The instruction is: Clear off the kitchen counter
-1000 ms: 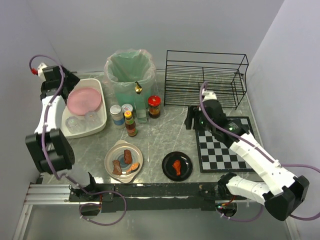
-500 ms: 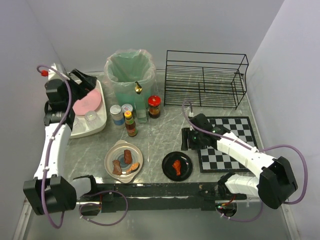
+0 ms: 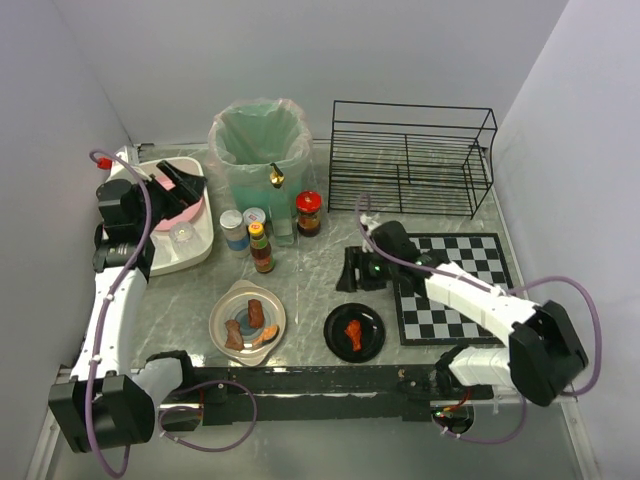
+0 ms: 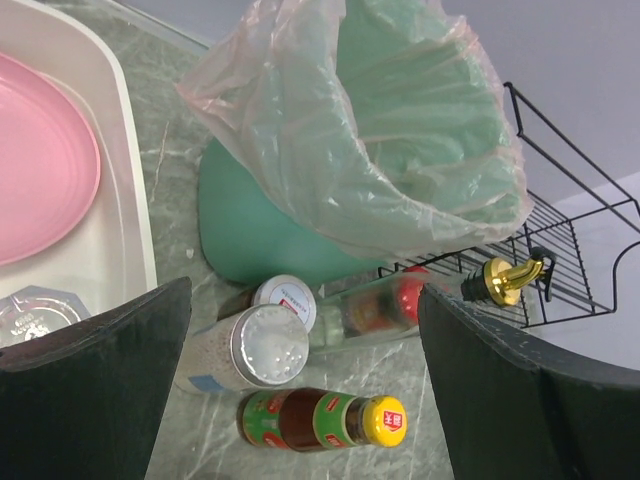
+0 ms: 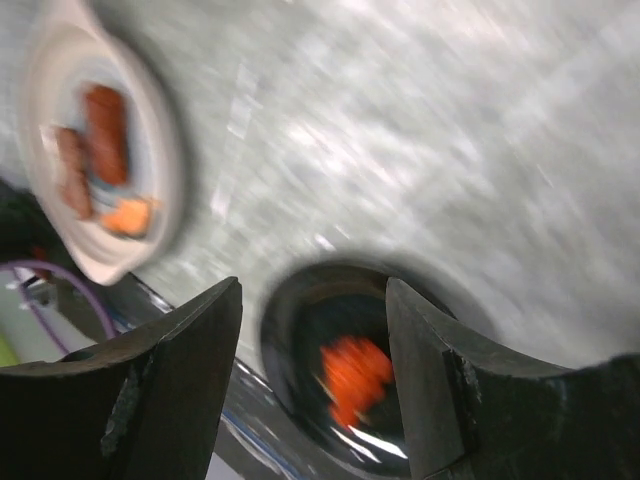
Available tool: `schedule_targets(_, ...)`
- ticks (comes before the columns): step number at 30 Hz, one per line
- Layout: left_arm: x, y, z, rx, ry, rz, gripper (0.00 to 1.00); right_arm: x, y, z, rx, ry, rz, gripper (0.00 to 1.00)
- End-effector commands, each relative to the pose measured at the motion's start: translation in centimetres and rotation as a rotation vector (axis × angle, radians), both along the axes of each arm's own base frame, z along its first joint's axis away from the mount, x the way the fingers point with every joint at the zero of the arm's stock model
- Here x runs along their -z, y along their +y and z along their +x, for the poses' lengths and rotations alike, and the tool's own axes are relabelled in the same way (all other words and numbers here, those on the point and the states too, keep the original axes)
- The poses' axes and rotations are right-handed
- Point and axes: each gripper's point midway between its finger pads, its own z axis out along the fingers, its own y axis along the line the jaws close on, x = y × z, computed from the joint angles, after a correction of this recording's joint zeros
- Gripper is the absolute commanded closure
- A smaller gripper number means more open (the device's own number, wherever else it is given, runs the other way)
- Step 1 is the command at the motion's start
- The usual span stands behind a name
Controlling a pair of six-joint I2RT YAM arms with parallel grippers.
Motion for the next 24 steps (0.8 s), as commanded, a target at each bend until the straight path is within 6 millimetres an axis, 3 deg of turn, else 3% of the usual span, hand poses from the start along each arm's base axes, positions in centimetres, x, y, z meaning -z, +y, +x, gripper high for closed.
schedule_targets(1, -1.3, -0.5, -0.5, 0.033, -0.053, 0.023, 0.01, -3.1, 5.2, 1.9, -0.107, -0.084, 0.101, 0.34)
schedule_targets(6, -0.9, -0.2, -0.6, 0.022, -0.035, 0.035, 0.01, -1.4, 9.9, 0.5, -0.179, -0.011, 0.147, 0.38)
schedule_targets(12, -0.8, -0.3, -0.6, 0.025, -0.031, 0.025, 0.01, 0.9, 14.0, -1.8, -0.212, 0.074, 0.183, 0.4)
schedule_targets(18, -0.8, -0.2, -0.7, 0.026, -0.029, 0.019, 0.01, 2.6, 16.4, -3.2, -0.229, 0.105, 0.143, 0.39)
schedule_targets(24, -0.6, 0.0, -0.7, 0.026, -0.027, 0.012, 0.01, 4.3, 16.9, -2.1, -0.125, 0.11, 0.088, 0.4)
